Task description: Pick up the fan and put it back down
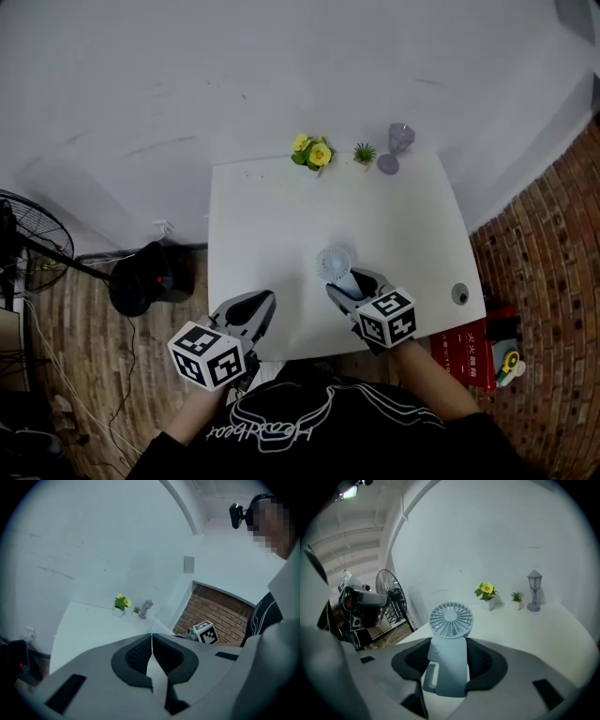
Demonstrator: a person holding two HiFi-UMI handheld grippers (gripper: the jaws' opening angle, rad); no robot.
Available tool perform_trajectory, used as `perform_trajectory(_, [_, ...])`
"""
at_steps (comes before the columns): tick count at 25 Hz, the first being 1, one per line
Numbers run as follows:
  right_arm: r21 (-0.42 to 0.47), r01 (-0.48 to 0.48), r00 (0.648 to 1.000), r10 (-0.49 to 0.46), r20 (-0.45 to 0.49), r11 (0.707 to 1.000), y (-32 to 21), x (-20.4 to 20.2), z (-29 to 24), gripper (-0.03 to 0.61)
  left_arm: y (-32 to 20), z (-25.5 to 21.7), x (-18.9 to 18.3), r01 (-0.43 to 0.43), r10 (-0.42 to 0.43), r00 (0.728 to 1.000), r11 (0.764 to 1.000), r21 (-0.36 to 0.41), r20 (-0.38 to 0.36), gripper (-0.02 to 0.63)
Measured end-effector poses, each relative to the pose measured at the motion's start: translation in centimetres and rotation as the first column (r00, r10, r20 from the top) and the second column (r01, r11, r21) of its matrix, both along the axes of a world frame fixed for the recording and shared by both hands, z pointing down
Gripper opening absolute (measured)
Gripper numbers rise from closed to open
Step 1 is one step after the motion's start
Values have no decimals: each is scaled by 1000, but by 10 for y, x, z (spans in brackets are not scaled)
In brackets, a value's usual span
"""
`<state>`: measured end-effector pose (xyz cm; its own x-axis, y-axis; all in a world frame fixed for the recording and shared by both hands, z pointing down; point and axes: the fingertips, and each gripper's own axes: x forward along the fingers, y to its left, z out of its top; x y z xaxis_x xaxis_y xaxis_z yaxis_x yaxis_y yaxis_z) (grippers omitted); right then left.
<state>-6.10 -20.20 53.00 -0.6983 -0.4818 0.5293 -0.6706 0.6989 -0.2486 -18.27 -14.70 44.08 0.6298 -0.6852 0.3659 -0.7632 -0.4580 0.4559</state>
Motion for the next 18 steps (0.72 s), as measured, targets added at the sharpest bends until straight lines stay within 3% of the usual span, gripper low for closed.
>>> perform_trajectory(9, [117,77,984,-95,153,990,29,2,-76,219,23,-22,23,31,-32,999,998,63,18,34])
perform_trajectory(18, [193,101,966,-143,218,976,52,35,-110,219,31,-34,58,33,-37,999,992,119,30,34])
